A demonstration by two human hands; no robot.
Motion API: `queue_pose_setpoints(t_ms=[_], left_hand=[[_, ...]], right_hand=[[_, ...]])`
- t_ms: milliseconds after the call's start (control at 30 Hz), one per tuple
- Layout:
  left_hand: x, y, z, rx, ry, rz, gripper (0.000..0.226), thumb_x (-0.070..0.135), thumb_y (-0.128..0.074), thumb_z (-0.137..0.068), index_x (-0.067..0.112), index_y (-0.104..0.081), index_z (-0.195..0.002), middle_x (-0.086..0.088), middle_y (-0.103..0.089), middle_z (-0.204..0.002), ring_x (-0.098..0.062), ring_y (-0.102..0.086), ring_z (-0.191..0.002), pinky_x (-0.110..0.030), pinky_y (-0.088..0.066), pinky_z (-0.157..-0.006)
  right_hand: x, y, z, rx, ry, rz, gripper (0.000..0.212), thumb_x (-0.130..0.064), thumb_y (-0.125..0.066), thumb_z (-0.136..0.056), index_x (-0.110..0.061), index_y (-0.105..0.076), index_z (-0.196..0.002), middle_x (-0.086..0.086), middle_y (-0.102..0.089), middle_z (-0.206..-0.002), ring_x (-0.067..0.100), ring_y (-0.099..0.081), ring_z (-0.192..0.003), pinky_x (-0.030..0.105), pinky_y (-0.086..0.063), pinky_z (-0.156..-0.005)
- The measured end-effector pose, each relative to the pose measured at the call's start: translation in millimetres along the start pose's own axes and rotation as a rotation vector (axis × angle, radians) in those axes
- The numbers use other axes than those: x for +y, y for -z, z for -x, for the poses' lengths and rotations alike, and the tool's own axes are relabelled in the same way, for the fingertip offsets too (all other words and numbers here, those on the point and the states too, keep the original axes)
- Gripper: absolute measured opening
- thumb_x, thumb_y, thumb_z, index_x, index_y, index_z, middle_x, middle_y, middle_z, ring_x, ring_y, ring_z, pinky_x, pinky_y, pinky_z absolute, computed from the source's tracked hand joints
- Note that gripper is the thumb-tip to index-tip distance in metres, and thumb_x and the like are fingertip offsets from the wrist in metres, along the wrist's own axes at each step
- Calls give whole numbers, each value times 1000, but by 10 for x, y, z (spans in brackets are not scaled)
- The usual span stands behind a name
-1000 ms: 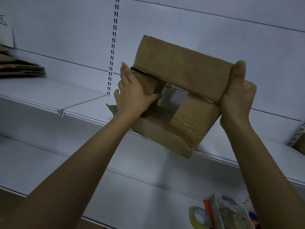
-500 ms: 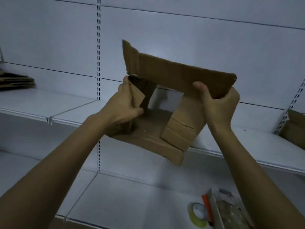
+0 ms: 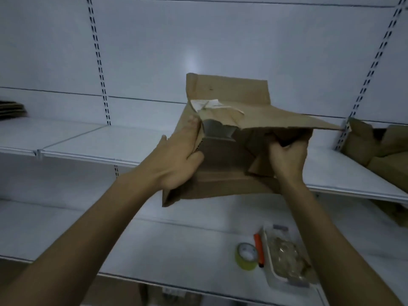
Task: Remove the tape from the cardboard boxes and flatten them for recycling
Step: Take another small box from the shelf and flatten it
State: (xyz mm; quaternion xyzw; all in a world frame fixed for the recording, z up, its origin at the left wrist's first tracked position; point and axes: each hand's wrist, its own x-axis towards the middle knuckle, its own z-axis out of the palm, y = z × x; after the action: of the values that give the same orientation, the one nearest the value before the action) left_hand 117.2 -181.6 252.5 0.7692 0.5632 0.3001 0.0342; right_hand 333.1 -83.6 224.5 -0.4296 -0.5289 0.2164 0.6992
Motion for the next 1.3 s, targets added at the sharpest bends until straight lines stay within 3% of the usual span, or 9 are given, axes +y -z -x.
queue_pose_setpoints(t_ms=[67, 167, 367, 533, 667, 733, 833, 967, 1300], left_hand=[[50, -14, 10, 35, 1, 27, 76, 35, -31, -84, 35, 3, -151, -4, -27, -156, -27, -38, -135, -46, -29, -113], [76, -47, -18, 75, 12, 65, 73, 28, -34, -91, 43, 7, -149, -8, -42, -147, -26, -53, -116, -28, -42, -92], [166, -307, -199, -126, -79, -226, 71, 37, -29, -81, 48, -5, -147, 13, -6, -160, -9, -7, -146, -36, -5, -119], [154, -779, -347, -508, 6, -472, 62, 51, -29, -96, 43, 1, -150, 14, -1, -161, -15, -8, -147, -51, -11, -117], [35, -922, -239, -455, -2, -523, 101, 91, -25, -68, 41, 14, -147, 17, 11, -159, -16, 1, -148, -60, -7, -115], [24, -1044, -137, -339, -42, -612, 94, 72, -41, -81, 36, 14, -149, 13, 12, -160, -18, 3, -148, -60, -9, -115], [61, -1153, -64, -184, -47, -596, 76, 39, -42, -94, 31, 7, -152, 9, 9, -161, -18, 3, -148, -57, -7, -115], [36, -1239, 120, -133, -21, -584, 74, 37, -34, -98, 30, 19, -148, 7, 20, -159, -20, 13, -147, -57, 0, -116], [-411, -1199, 1139, -99, -41, -606, 83, 12, -84, -62, 14, -50, -137, -6, -47, -144, -35, -45, -131, -65, -42, -96]], right_hand=[[44, 137, 13, -40, 3, 16, 40, -19, -61, -85, -32, -40, -116, -23, -50, -96, -18, -51, -79, -2, -36, -66], [94, 389, -53, 141, -246, -202, 13, -24, -46, -92, -20, -57, -89, -8, -55, -78, 11, -55, -78, 14, -42, -56], [305, 806, -138, 228, -628, -385, 17, -3, -48, -91, -13, -60, -96, 7, -63, -96, 20, -60, -86, 26, -51, -62], [331, 1113, -121, 451, -30, 92, 37, -7, -41, -94, -12, -52, -129, 5, -51, -132, 20, -46, -125, 31, -37, -106], [292, 983, 168, -263, 338, 434, 45, -43, -53, -91, -14, -58, -125, 2, -54, -131, 14, -46, -121, 31, -36, -101], [330, 811, 346, -599, 391, 744, 72, -69, -58, -76, -22, -54, -130, 0, -53, -133, 17, -46, -121, 31, -35, -97], [379, 558, 539, -635, 483, 1223, 80, -63, -66, -71, -24, -44, -137, 6, -50, -127, 27, -47, -112, 38, -35, -93], [423, 489, 617, -357, 680, 1156, 50, -7, -71, -66, -14, -65, -115, 13, -60, -89, 31, -55, -74, 34, -43, -62], [451, 265, 1412, -595, 856, 1072, 31, -15, -73, -68, -20, -70, -99, 5, -66, -92, 24, -62, -78, 31, -49, -64]])
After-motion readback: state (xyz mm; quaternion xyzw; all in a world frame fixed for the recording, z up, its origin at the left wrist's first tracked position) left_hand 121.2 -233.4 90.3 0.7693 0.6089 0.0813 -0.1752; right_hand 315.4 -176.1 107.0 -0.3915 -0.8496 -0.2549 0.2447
